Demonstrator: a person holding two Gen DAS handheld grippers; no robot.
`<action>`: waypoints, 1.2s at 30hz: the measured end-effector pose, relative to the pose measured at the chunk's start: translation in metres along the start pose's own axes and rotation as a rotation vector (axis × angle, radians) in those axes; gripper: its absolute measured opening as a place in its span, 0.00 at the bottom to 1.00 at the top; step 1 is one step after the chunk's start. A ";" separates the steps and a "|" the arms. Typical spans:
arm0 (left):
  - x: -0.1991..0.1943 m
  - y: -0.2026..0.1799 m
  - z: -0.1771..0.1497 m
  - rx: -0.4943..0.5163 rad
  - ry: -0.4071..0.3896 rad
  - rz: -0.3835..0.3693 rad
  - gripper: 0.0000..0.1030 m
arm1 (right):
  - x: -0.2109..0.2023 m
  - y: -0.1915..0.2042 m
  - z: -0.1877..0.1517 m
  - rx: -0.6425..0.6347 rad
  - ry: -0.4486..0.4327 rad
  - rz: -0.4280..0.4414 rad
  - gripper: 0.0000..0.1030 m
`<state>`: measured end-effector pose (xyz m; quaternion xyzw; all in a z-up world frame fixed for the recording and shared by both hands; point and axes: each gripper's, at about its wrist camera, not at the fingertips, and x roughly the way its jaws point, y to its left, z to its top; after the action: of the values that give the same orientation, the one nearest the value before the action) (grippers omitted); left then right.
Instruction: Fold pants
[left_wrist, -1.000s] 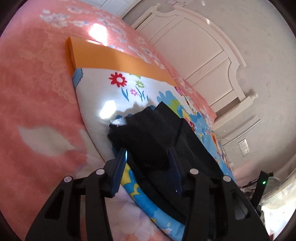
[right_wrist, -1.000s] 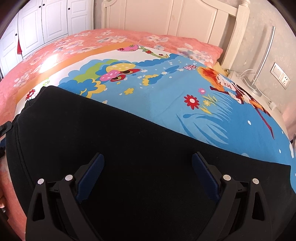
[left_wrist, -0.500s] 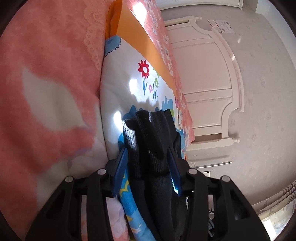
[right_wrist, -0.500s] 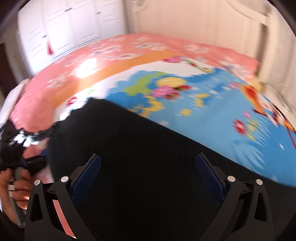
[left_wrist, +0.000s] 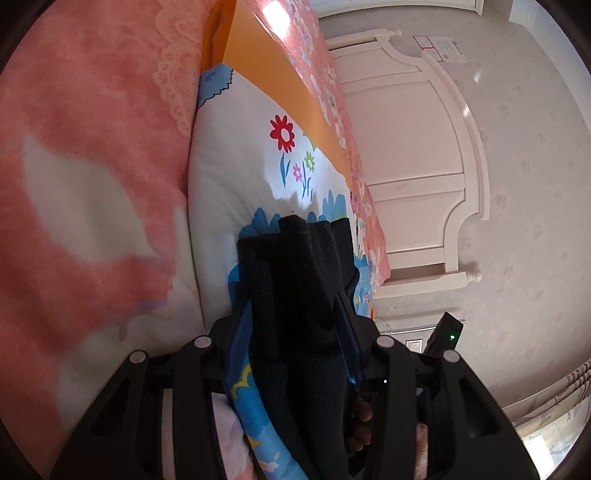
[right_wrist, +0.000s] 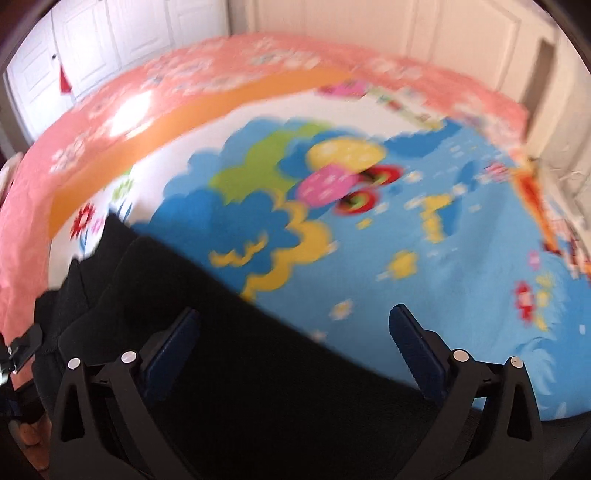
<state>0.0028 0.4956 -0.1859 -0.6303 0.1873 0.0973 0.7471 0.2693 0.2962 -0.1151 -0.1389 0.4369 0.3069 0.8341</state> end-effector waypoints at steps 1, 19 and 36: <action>0.001 -0.001 0.000 0.005 -0.003 0.003 0.43 | -0.015 -0.014 -0.003 0.062 -0.030 0.032 0.95; 0.022 -0.012 0.008 0.036 0.045 0.062 0.16 | -0.085 -0.151 -0.118 0.254 0.048 0.203 0.66; 0.021 -0.010 0.002 -0.044 0.059 -0.009 0.26 | -0.085 -0.118 -0.132 0.056 0.007 0.026 0.86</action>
<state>0.0258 0.4937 -0.1854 -0.6501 0.2042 0.0795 0.7276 0.2230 0.1055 -0.1265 -0.1110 0.4500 0.3048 0.8320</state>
